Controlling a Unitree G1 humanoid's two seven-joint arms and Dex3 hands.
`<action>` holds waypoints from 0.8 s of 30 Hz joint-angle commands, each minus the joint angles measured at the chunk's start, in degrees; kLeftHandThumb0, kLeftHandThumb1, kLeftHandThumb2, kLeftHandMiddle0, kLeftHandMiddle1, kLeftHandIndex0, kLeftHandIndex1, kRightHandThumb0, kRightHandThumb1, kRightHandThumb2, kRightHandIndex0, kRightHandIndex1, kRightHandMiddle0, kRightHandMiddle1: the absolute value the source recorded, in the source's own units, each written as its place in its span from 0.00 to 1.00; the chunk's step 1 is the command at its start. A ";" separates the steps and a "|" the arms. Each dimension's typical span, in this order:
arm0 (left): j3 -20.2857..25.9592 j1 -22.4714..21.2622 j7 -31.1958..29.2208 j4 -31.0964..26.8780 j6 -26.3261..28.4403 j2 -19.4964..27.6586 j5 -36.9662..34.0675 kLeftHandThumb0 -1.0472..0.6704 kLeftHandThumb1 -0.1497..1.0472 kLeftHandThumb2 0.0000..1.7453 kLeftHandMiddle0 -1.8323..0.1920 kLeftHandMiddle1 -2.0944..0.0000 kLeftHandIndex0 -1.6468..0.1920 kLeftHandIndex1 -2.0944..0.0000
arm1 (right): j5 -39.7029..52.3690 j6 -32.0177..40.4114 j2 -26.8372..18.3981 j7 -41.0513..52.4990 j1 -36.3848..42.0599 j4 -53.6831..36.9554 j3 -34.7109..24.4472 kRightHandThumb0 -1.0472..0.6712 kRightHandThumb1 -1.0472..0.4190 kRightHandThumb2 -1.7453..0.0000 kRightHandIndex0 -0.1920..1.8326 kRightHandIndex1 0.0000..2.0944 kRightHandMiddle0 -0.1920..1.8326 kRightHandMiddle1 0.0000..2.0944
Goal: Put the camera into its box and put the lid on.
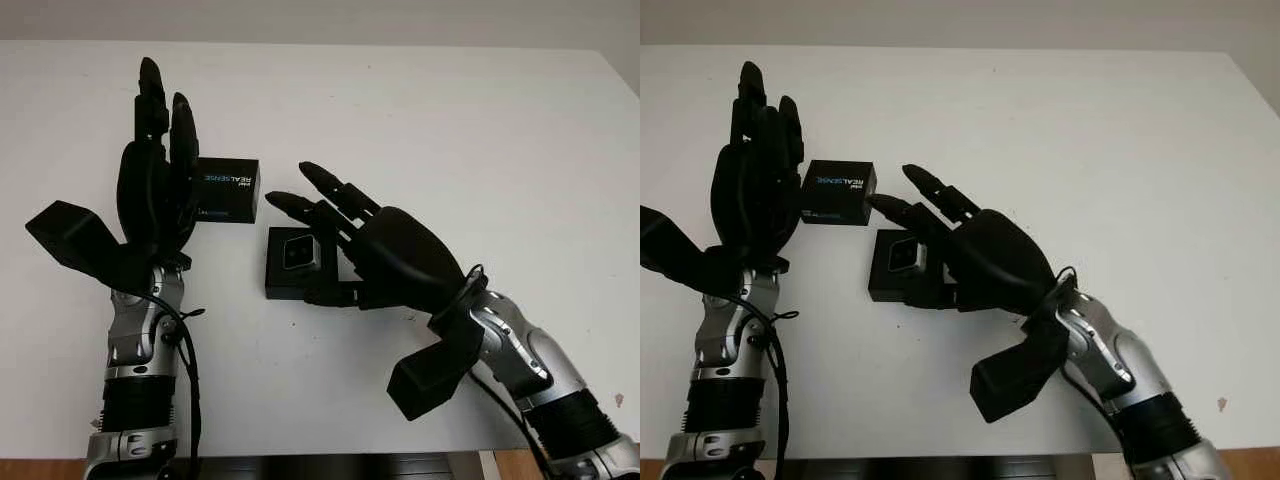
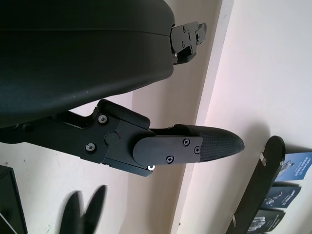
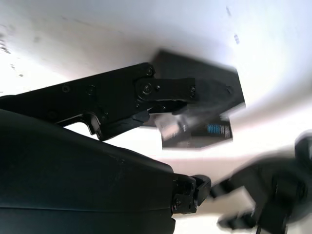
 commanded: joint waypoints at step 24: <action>-0.03 2.09 0.83 -3.37 -0.44 0.81 1.71 0.20 1.00 0.27 1.00 1.00 1.00 1.00 | -4.63 1.81 -5.04 6.48 0.98 -1.22 3.85 0.07 0.00 0.62 0.05 0.02 0.13 0.05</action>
